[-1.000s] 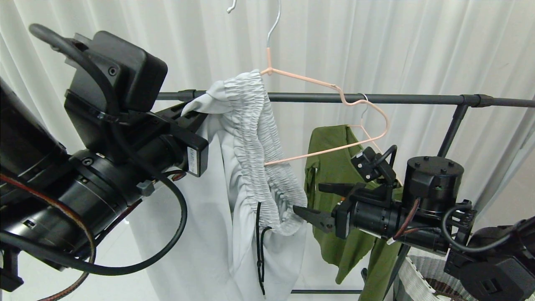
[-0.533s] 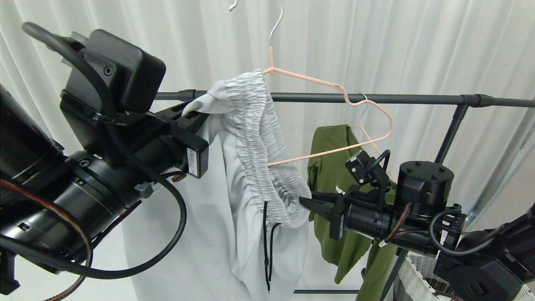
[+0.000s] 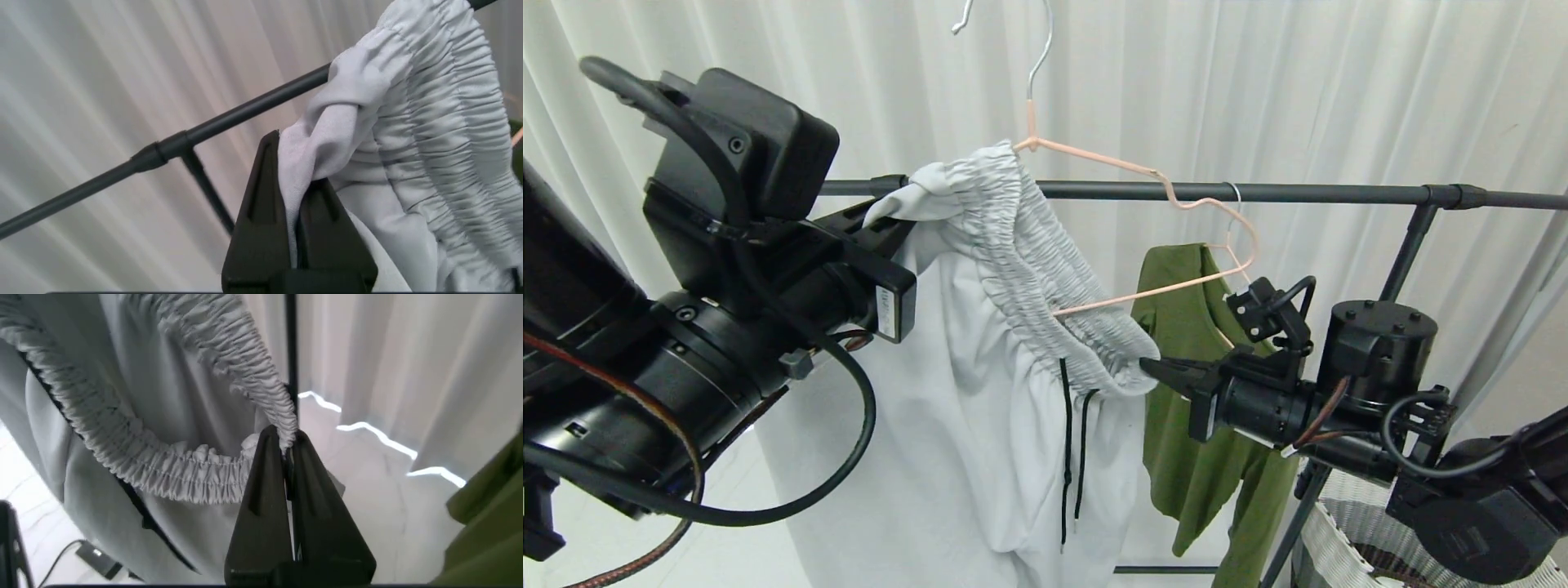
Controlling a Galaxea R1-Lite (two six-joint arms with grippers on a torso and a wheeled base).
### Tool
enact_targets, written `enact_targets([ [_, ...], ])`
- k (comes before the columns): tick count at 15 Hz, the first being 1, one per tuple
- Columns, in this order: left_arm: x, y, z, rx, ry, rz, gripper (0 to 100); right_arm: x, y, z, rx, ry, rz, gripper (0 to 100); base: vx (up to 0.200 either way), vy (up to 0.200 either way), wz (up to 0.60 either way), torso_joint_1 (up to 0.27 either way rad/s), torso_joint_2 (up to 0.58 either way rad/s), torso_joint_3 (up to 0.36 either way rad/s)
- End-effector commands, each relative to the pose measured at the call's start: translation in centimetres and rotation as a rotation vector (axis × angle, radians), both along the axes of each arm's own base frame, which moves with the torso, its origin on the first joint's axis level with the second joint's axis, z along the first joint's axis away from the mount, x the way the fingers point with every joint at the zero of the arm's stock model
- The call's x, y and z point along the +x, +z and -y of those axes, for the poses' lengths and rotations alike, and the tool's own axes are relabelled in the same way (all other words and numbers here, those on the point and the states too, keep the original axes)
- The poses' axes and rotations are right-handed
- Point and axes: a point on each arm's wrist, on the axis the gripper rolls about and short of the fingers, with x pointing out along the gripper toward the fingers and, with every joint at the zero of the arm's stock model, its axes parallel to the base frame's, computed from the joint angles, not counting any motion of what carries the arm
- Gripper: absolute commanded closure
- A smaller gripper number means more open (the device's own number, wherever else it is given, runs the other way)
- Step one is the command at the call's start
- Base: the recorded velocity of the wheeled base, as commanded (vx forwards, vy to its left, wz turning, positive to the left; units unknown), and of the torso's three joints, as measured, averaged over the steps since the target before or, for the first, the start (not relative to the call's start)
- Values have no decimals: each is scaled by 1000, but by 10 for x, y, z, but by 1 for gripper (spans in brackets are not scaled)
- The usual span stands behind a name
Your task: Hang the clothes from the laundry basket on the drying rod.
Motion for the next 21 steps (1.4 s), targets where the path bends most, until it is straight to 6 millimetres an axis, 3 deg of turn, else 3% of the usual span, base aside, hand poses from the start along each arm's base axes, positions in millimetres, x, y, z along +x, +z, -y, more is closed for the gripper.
enact_targets([
  [1,5,-5,-8,41,45,-4,100,5,16,17,30,-53,44,100,0,0,0,0,0,0],
  [11,7,-24,-27,93,129,-32,100,16,43,54,74,-172,126,100,0,0,0,0,0,0],
  [17,10,-50,-35,202,167,-95,100,9,60,57,101,-164,173,100,0,0,0,0,0,0],
  [21,23,-44,-32,177,209,-83,100,-12,61,55,101,-106,165,100,0,0,0,0,0,0],
])
